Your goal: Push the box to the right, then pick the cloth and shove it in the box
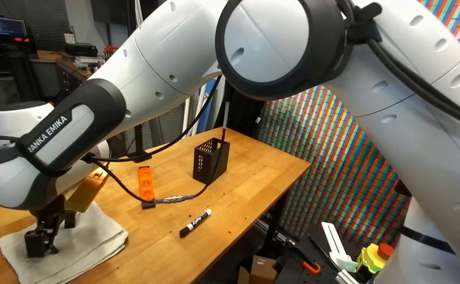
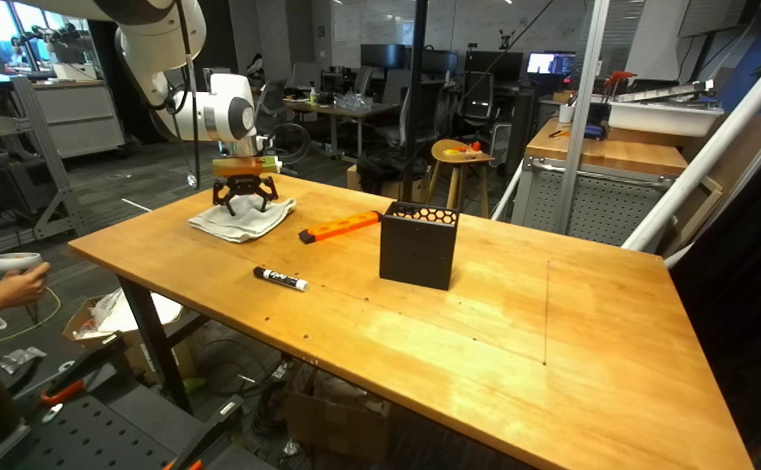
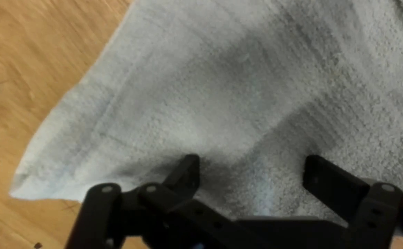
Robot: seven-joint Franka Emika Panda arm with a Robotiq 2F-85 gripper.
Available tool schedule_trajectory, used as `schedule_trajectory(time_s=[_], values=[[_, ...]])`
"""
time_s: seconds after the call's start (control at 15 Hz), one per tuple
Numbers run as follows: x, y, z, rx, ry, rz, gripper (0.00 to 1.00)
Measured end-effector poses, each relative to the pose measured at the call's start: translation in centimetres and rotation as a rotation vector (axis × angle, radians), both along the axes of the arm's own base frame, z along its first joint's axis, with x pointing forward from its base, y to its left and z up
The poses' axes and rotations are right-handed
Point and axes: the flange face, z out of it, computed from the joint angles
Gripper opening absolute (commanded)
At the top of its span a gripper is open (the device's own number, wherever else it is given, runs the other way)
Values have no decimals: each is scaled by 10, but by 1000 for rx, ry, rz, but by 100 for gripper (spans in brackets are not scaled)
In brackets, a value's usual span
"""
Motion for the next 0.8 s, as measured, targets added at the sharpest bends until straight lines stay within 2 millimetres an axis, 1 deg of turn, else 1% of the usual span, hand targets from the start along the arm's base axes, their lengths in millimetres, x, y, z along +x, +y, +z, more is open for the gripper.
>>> schedule_trajectory(time_s=[0.13,0.2,0.4,0.47,0.53,0.8], values=[[-4,5,-1,4,6,7,36],[-6,8,-1,7,9,12,27],[-15,14,2,11,19,24,5],[-18,15,4,11,21,28,1],[-22,16,7,10,25,32,0],[-41,18,18,2,40,39,0]])
